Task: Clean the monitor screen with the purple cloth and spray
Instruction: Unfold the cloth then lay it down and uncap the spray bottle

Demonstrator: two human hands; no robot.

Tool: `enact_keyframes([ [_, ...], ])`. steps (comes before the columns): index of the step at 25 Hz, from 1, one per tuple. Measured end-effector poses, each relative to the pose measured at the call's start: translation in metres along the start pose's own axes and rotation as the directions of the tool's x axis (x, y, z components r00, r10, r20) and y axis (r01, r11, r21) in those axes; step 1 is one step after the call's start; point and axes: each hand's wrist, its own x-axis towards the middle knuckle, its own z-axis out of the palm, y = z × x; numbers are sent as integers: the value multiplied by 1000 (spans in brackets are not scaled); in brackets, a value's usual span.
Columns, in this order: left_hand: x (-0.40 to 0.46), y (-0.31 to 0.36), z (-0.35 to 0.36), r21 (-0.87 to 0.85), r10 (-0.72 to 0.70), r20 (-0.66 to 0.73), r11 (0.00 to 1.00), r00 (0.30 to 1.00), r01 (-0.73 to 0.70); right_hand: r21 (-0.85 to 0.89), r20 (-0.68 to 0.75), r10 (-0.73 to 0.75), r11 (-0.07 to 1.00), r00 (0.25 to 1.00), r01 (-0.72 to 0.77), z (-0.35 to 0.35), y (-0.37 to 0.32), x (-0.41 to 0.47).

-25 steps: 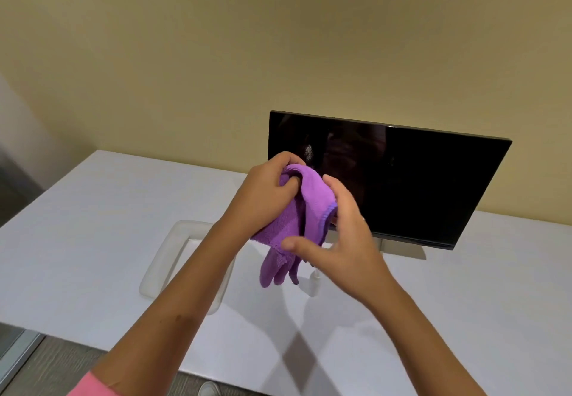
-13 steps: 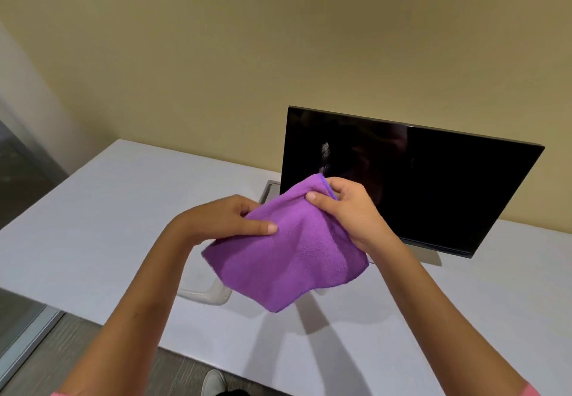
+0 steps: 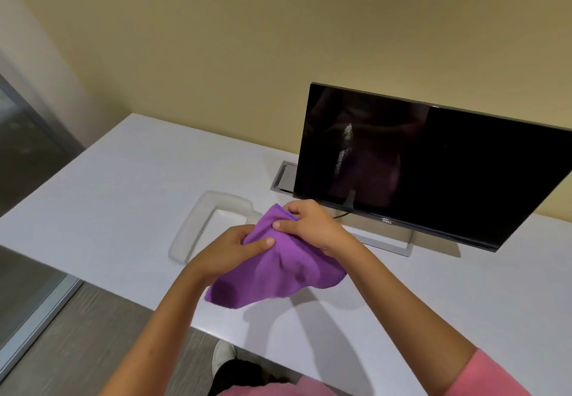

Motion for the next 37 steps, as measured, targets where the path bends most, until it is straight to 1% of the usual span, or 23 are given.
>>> enact_keyframes([
  [2,8,-15,14,-48,-88,-51,995,995,86,-92,-41,11,996,999,-15,9,12,3],
  [3,13,-22,21,-77,-131,-68,989,989,125,-106,-99,14,994,995,-24,11,19,4],
  [4,16,-28,27,-100,-165,-73,983,984,157,-91,-190,13,995,982,-31,11,26,3],
  [5,19,-34,31,-117,-194,-62,976,979,186,-68,-305,1,997,952,-22,8,33,1],
  [7,23,-44,34,-185,-248,11,952,969,246,-45,-532,-43,999,845,22,-3,51,-9],
  [9,25,-54,32,-305,-273,113,906,955,295,-30,-667,-44,999,743,32,-16,73,-25],
  [10,27,-59,31,-358,-270,149,882,951,306,-12,-696,-23,1000,717,20,-20,85,-33],
  [11,30,-64,31,-391,-267,157,868,951,308,10,-703,9,1000,711,-3,-23,98,-40],
  [13,41,-72,32,-378,-282,82,879,956,292,49,-659,83,997,748,-68,-22,122,-53],
  [16,66,-89,40,-250,-321,-117,925,940,285,79,-501,190,982,844,-174,-10,151,-61],
  [18,81,-100,47,-151,-354,-222,933,909,327,76,-402,219,976,889,-206,0,163,-62],
  [19,88,-106,50,-74,-361,-279,932,890,355,73,-369,223,975,902,-211,4,167,-60],
  [21,97,-117,55,112,-319,-384,915,866,387,77,-348,221,975,911,-207,11,173,-55],
  [22,99,-122,56,176,-291,-425,903,857,393,80,-353,222,975,909,-207,14,175,-52],
  [24,100,-130,57,217,-262,-478,890,838,402,85,-381,227,974,896,-210,20,178,-46],
  [27,95,-131,61,223,-235,-512,892,826,392,132,-411,253,967,876,-217,24,179,-40],
  [28,93,-131,64,264,-208,-526,882,824,391,160,-411,269,962,871,-222,24,179,-39],
  [30,87,-127,73,405,-129,-540,827,832,391,201,-418,292,953,860,-227,24,178,-40],
  [31,82,-124,79,452,-82,-531,814,843,364,209,-424,297,951,856,-226,23,178,-41],
  [32,79,-119,84,466,-41,-511,826,859,317,209,-430,293,952,854,-222,21,176,-44],
  [34,73,-105,93,389,10,-451,902,892,187,197,-417,269,959,868,-203,16,170,-50],
  [36,71,-83,100,251,67,-368,968,928,29,200,-343,224,966,912,-162,9,162,-60],
  [37,71,-70,103,212,111,-302,976,947,-47,208,-288,194,969,938,-136,6,157,-65],
])
